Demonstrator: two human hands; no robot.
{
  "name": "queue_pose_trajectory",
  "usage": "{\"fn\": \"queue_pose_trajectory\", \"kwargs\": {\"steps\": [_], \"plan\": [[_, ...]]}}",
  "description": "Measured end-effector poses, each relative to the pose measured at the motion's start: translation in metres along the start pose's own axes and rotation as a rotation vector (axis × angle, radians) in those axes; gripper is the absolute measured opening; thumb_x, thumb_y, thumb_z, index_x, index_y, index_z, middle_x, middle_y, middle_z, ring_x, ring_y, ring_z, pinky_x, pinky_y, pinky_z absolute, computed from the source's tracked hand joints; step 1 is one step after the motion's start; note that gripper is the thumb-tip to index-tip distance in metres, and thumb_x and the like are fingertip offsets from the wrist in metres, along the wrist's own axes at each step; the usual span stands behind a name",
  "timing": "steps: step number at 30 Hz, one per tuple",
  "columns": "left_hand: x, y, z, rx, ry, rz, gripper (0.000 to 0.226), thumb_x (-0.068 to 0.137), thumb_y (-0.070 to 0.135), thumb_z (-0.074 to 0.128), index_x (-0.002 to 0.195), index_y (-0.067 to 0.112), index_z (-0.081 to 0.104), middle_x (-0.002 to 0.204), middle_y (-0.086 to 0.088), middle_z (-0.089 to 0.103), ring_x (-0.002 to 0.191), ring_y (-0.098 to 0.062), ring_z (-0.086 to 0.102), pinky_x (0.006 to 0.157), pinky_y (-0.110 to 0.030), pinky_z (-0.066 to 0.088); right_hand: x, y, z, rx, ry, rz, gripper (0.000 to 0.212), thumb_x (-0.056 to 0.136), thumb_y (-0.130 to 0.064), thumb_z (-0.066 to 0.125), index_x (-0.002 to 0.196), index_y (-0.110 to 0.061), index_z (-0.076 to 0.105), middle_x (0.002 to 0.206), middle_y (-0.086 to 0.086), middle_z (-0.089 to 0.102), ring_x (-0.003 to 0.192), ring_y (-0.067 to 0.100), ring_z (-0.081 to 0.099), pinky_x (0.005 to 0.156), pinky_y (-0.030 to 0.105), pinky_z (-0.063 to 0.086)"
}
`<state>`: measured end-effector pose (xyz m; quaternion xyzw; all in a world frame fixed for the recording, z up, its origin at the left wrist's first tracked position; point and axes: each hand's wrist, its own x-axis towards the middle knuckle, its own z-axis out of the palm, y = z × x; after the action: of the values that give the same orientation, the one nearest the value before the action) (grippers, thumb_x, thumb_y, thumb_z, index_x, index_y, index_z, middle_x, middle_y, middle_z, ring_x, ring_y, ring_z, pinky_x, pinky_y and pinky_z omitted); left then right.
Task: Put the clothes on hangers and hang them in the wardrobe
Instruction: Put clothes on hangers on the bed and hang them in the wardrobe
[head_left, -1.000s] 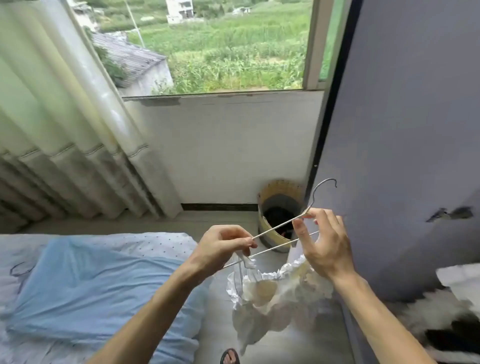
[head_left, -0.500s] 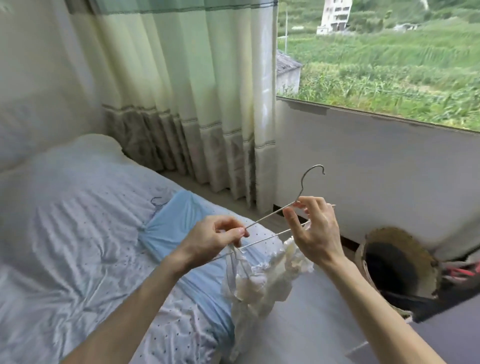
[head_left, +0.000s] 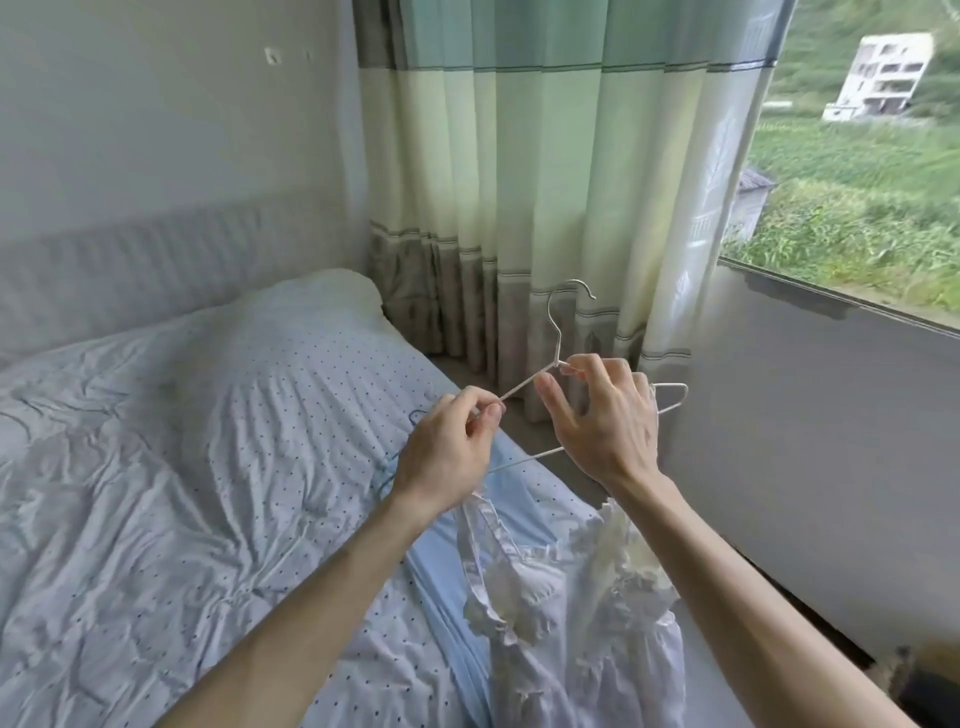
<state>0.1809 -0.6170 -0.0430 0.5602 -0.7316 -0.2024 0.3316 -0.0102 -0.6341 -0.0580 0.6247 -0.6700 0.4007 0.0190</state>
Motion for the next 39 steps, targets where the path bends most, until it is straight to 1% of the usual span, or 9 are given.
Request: {"fn": "queue_pose_trajectory", "kwargs": {"steps": [5,8,11,16,20,25,31,35,39], "plan": [[0.034,-0.006,-0.003,0.155,0.246,-0.025,0.019,0.102,0.043,0.048,0.095,0.029,0.059,0.082,0.014,0.052,0.074,-0.013,0.058,0.068,-0.032,0.044,0.043,-0.011,0.019,0.09,-0.05,-0.079,0.043,0.089,-0.067,0.05,0.11,-0.03,0.062,0.113,0.001,0.061,0.1,0.029,0.052,0.081,0.027,0.026],[0.05,-0.018,-0.001,0.309,0.375,-0.103,0.019,0.101,0.046,0.049,0.095,0.033,0.06,0.086,0.011,0.057,0.079,-0.017,0.059,0.075,-0.037,0.046,0.055,-0.011,0.034,0.132,-0.11,-0.101,0.046,0.09,-0.065,0.051,0.119,-0.031,0.06,0.119,0.0,0.059,0.106,0.028,0.052,0.083,0.027,0.026],[0.061,-0.034,0.009,0.321,0.391,-0.228,0.02,0.101,0.05,0.046,0.095,0.036,0.059,0.093,0.01,0.059,0.084,-0.019,0.059,0.08,-0.042,0.048,0.059,-0.008,0.056,0.128,-0.186,-0.148,0.052,0.091,-0.064,0.049,0.132,-0.032,0.053,0.128,-0.001,0.055,0.111,0.027,0.052,0.085,0.025,0.024],[0.082,-0.075,0.017,0.221,0.464,-0.313,0.02,0.101,0.048,0.049,0.097,0.033,0.063,0.091,0.012,0.068,0.079,-0.016,0.063,0.065,-0.031,0.048,0.057,0.013,0.096,0.248,-0.323,-0.209,0.067,0.097,-0.05,0.051,0.154,-0.024,0.027,0.161,-0.001,0.023,0.145,0.016,0.023,0.112,0.022,0.015],[0.132,-0.117,0.001,0.219,0.514,-0.336,0.023,0.1,0.048,0.05,0.097,0.031,0.066,0.098,0.009,0.07,0.082,-0.018,0.062,0.069,-0.033,0.049,0.043,0.049,0.142,0.224,-0.265,-0.256,0.073,0.093,-0.038,0.056,0.153,-0.007,0.028,0.165,0.01,0.012,0.153,0.023,0.014,0.116,0.037,0.034],[0.21,-0.18,0.01,0.175,0.468,-0.388,0.025,0.101,0.049,0.047,0.095,0.031,0.063,0.097,0.013,0.066,0.083,-0.018,0.056,0.075,-0.036,0.046,0.022,0.078,0.215,0.019,-0.423,-0.195,0.076,0.089,-0.051,0.053,0.152,-0.011,0.036,0.164,0.013,0.015,0.151,0.034,0.015,0.12,0.046,0.024],[0.271,-0.302,0.062,0.133,0.211,-0.439,0.021,0.101,0.049,0.047,0.089,0.034,0.057,0.089,0.016,0.063,0.084,-0.016,0.059,0.077,-0.034,0.042,0.008,0.124,0.311,-0.297,-0.892,-0.001,0.091,0.083,-0.071,0.019,0.159,-0.025,0.002,0.162,0.002,-0.024,0.149,0.027,-0.023,0.124,0.048,0.001],[0.296,-0.389,0.119,0.09,0.041,-0.547,0.021,0.102,0.048,0.047,0.089,0.035,0.056,0.088,0.016,0.064,0.088,-0.019,0.057,0.085,-0.038,0.04,-0.008,0.148,0.36,-0.413,-1.105,0.111,0.098,0.073,-0.075,0.004,0.158,-0.028,-0.009,0.161,0.003,-0.029,0.149,0.031,-0.024,0.123,0.048,-0.005],[0.318,-0.472,0.171,0.078,-0.06,-0.665,0.02,0.104,0.043,0.045,0.092,0.031,0.056,0.093,0.012,0.067,0.097,-0.028,0.058,0.091,-0.042,0.04,-0.032,0.165,0.404,-0.464,-1.242,0.184,0.088,0.084,-0.072,0.017,0.156,-0.032,-0.013,0.157,0.003,-0.038,0.149,0.035,-0.024,0.121,0.052,-0.005]]}}
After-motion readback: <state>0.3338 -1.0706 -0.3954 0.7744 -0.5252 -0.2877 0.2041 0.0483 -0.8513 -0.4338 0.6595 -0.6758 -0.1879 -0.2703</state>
